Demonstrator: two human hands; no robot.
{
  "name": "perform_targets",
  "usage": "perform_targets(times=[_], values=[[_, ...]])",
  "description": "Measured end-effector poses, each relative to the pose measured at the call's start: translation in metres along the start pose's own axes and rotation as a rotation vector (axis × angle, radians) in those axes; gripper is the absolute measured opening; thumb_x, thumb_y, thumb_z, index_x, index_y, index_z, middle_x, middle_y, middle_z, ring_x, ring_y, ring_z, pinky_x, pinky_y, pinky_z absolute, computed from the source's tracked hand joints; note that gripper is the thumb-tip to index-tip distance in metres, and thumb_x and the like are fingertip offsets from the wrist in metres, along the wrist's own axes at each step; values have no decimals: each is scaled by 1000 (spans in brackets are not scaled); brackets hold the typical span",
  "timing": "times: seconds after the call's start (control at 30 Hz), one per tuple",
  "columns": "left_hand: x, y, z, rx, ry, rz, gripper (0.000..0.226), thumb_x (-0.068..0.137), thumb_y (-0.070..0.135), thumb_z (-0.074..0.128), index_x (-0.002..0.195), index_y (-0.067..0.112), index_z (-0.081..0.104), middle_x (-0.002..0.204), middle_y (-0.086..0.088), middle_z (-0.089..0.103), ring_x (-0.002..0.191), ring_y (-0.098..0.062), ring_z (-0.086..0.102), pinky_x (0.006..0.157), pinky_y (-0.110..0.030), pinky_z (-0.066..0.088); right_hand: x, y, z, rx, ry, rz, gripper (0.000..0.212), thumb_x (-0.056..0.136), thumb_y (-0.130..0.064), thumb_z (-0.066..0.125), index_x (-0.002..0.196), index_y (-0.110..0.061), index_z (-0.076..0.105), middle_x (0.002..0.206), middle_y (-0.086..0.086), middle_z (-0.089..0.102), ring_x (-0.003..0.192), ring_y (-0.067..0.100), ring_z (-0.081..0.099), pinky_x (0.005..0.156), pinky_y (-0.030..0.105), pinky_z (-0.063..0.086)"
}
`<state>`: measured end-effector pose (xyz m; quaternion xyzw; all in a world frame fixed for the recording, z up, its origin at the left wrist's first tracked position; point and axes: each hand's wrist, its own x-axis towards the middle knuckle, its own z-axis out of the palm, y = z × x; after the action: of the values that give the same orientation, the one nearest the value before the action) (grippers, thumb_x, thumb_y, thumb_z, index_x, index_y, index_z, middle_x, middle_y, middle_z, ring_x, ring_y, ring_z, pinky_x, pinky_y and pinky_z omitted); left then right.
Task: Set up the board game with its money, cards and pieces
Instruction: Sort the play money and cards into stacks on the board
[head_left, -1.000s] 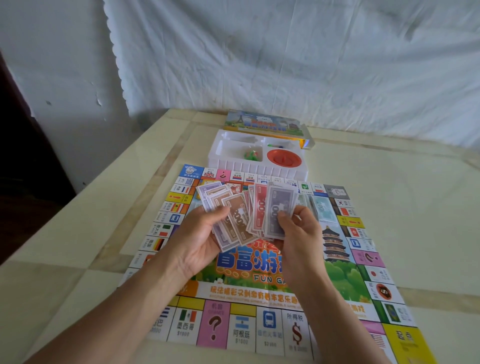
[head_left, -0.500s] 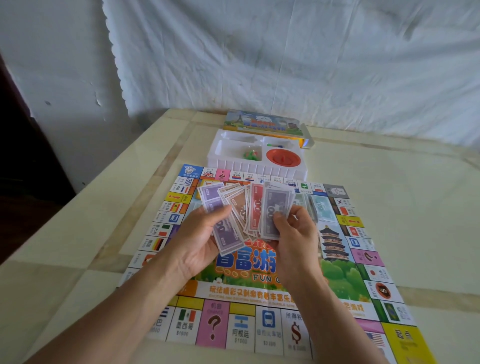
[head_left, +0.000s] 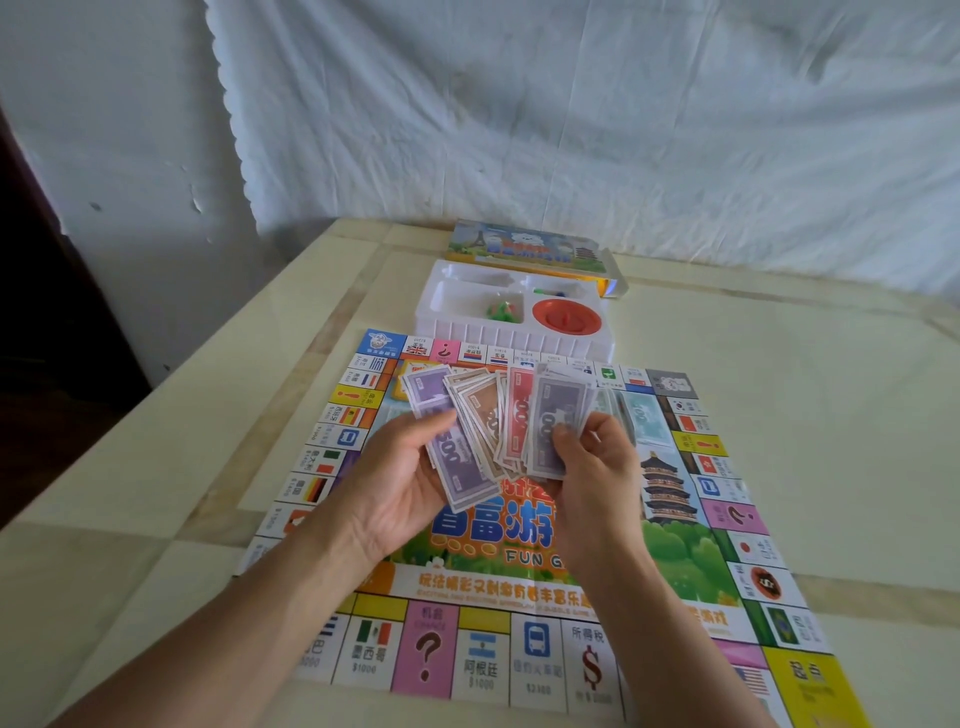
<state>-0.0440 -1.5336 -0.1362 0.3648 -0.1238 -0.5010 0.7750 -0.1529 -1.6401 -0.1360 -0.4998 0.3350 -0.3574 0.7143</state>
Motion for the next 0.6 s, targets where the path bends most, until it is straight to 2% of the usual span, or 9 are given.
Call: perform_targets(times=[0.1, 0.27, 0.4, 0.6], values=[[2, 0, -1, 31, -4, 7, 28, 94, 4, 46, 120, 1, 54, 103, -23, 66, 95, -36, 66, 76, -44, 58, -1, 0, 1, 2, -25, 2, 8, 96, -5, 49, 95, -7, 56, 98, 16, 66, 85, 28, 64, 83, 50, 54], [3, -2, -1, 83, 33, 49, 22, 93, 4, 48, 113, 4, 58, 97, -20, 69, 87, -33, 69, 69, -40, 60, -2, 0, 2, -6, -46, 7, 9, 96, -4, 49, 98, -6, 57, 96, 16, 68, 84, 28, 64, 83, 51, 54], [3, -4, -2, 138, 61, 71, 25, 92, 5, 52, 116, 5, 57, 98, -19, 69, 86, -33, 69, 70, -41, 59, -4, -1, 2, -34, -103, 6, 10, 97, -4, 47, 101, -5, 56, 88, 12, 70, 79, 26, 65, 76, 45, 56], [2, -6, -1, 172, 44, 63, 23, 93, 8, 52, 114, 7, 60, 101, -19, 69, 89, -32, 68, 74, -42, 57, -5, -1, 1, -45, -165, 4, 13, 96, -5, 47, 105, -4, 56, 92, 15, 70, 81, 27, 65, 77, 44, 55]])
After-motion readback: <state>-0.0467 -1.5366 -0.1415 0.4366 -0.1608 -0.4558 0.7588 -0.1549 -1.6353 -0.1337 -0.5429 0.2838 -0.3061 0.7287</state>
